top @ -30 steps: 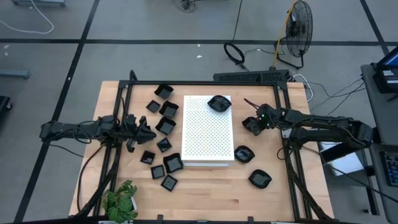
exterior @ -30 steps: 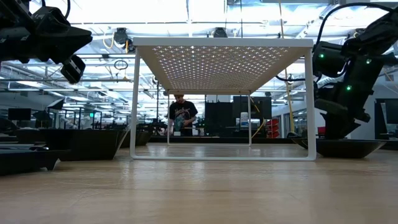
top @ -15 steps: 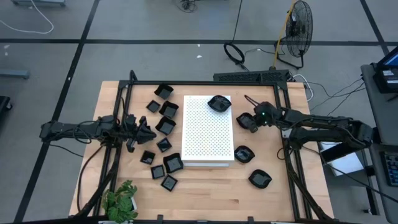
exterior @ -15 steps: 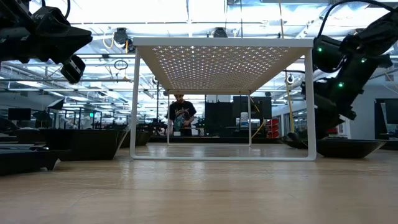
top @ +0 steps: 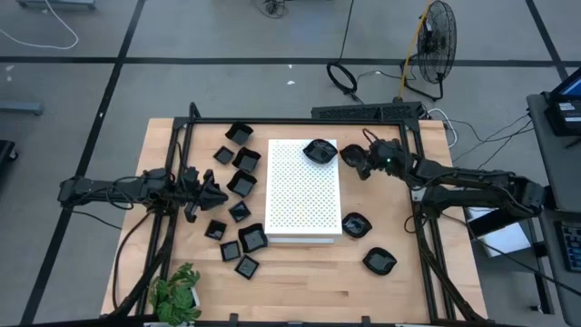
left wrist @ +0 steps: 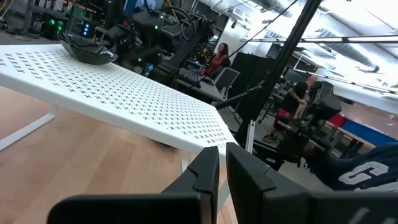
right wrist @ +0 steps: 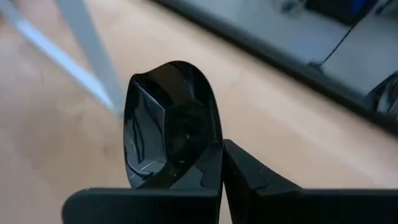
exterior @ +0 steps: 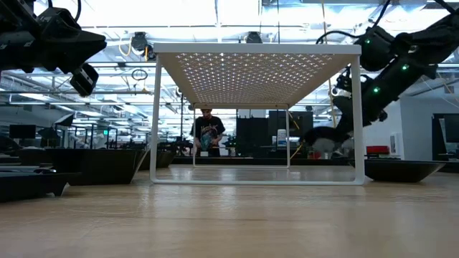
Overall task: Pick & Place Mini shaped plates
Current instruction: Stack the black leaf shaped plate on top of the other black leaf shaped plates on the shelf
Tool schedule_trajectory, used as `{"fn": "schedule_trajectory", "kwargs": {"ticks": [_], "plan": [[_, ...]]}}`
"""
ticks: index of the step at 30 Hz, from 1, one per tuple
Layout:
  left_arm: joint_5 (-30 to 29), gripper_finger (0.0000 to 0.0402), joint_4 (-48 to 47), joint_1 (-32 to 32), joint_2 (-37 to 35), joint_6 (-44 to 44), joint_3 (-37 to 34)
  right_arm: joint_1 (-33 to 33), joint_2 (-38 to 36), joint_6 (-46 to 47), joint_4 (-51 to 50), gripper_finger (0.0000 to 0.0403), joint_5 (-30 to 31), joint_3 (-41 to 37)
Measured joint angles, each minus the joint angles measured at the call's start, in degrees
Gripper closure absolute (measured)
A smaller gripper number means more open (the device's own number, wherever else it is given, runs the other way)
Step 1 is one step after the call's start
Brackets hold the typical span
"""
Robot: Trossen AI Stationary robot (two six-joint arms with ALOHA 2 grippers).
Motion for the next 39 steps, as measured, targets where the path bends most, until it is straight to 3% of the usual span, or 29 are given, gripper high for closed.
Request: {"fn": "schedule_trajectory", "kwargs": {"ticks": [6, 11, 19, 28, 39], "plan": [[0.0, 0.0371, 0.0, 0.0, 0.0, 0.0, 0.0, -3.5, 0.0, -4.2, 10.6, 0.0403, -0.3, 0.4], [0.0, 0.0371, 0.0, 0.0, 0.0, 0.0, 0.0, -6.9, 0.0, -7.6, 12.1, 0.0403, -1.5, 4.6], [0.0, 0.0371, 0.0, 0.0, 0.0, 0.0, 0.0, -9.8, 1.1, -6.9, 10.7, 0.0403, -17.7, 16.0], [0.0, 0.0371, 0.0, 0.0, 0.0, 0.0, 0.0, -6.5, 9.6, 0.1, 8.6, 0.0403, -37.6, 24.6], [0.0, 0.0371, 0.0, 0.0, 0.0, 0.0, 0.0, -1.6, 12.4, 0.0, 4.9, 0.0403, -37.9, 24.8]]}}
